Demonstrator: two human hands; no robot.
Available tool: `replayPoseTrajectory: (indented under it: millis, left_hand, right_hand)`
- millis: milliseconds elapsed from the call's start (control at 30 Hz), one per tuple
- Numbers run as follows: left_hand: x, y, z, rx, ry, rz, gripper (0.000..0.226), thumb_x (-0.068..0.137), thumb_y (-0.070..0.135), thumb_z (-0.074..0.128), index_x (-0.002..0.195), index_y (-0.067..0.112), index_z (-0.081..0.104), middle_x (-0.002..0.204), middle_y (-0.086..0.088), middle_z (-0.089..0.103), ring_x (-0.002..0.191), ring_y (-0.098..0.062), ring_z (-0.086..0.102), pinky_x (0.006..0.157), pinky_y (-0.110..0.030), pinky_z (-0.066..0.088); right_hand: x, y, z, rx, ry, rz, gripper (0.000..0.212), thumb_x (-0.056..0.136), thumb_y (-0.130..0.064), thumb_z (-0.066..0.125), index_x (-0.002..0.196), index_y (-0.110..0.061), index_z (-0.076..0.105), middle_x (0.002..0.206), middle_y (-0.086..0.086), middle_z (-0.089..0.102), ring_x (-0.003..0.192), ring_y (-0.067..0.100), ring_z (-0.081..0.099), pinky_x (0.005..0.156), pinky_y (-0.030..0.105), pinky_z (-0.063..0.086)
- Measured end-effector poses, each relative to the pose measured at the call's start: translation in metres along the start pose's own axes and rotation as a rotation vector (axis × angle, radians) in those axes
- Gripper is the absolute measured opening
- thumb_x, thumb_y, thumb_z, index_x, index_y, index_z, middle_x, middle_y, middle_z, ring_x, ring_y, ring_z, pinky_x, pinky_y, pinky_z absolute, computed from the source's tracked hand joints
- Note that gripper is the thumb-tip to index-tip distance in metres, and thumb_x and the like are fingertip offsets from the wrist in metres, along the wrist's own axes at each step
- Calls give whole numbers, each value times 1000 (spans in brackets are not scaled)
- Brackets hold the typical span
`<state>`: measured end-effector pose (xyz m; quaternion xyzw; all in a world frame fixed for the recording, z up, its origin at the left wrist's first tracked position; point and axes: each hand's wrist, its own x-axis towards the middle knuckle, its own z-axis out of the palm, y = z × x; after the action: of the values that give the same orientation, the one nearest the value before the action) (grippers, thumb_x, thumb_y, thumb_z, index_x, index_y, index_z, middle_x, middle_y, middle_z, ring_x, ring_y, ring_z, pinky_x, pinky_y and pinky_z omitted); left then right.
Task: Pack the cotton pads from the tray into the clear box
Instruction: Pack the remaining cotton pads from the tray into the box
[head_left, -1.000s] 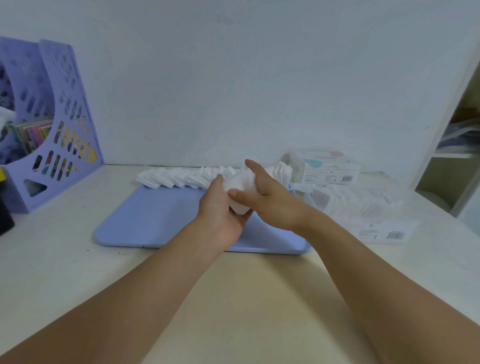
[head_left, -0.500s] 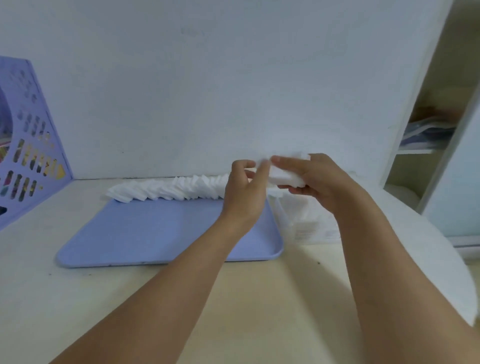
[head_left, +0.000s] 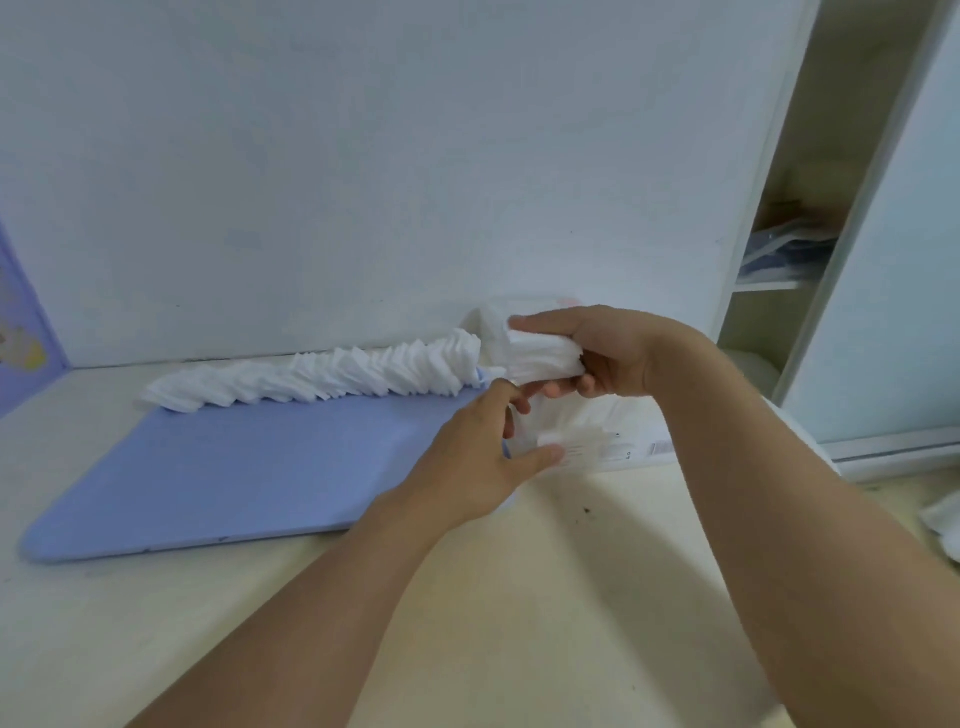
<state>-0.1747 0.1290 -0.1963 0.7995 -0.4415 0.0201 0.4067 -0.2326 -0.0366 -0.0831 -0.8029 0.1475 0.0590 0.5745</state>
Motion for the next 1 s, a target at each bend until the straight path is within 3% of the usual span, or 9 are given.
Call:
replayPoseTrajectory:
  millis: [133,300,400,500,600,700,767,867,1000]
  left_hand:
    - [1,-3,2,-8,1,-2,43,79,56,77,102,31,51,92,12,55,68,-1,51,67,-21,40]
    - [4,-2,-3,-37,74,-40,43,70,56,84,87,37,49,80,13,59,69,-4,57,64,-19,42]
    - [4,-2,-3,-55,64,-14,44,67,53,87,87,35,52,85,10,62,70,-9,59,68,-24,50]
    - [4,0,-2,-48,72,-6,45,67,52,88,89,32,54,85,7,63,70,-12,61,71,-30,53]
    - [5,-1,-2,-38,69,5,45,68,52,87,91,30,55,87,7,65,74,-10,61,72,-31,53]
    - [6,-3,-1,-25,76,16,44,69,53,87,91,31,54,87,8,65,77,-6,61,72,-28,52]
    - [7,-4,-1,-28,81,13,44,68,52,87,89,33,53,85,8,64,75,-6,60,71,-27,51]
    - [7,-7,-1,-43,87,12,45,67,52,88,84,37,49,83,8,63,69,-6,58,66,-24,49]
    - [8,-10,2,-33,84,4,45,67,54,87,82,39,48,81,10,62,67,-6,57,64,-24,49]
  right_hand:
    - [3,-9,-4,-108,-39,87,48,92,-51,67,115,-10,72,103,15,78,66,15,73,38,16,36]
    - [23,-21,-7,-132,-152,268,49,97,-45,64,124,-5,68,120,23,71,51,9,61,35,13,36]
    - [31,-12,-13,-134,-128,382,45,98,-38,65,129,-6,64,124,22,69,47,7,58,33,12,35]
    - [37,-11,-9,-324,-27,407,26,91,-30,75,105,-10,68,90,7,74,44,7,47,33,14,25]
    - [41,-11,6,-624,78,370,24,85,-23,79,78,-14,58,53,-3,46,40,8,30,36,18,19]
    - [42,-7,29,-834,265,237,33,80,-18,75,66,-15,46,48,-3,35,41,12,29,40,22,24]
    - [43,-5,32,-752,341,194,30,80,-18,72,66,-15,46,54,-2,36,46,13,30,42,23,26]
    - [38,-9,26,-477,220,330,16,88,-21,65,78,-13,56,53,-1,51,38,7,31,33,18,22]
    - [38,-4,25,-484,152,387,12,88,-23,67,86,-12,62,67,1,60,38,8,37,32,17,21]
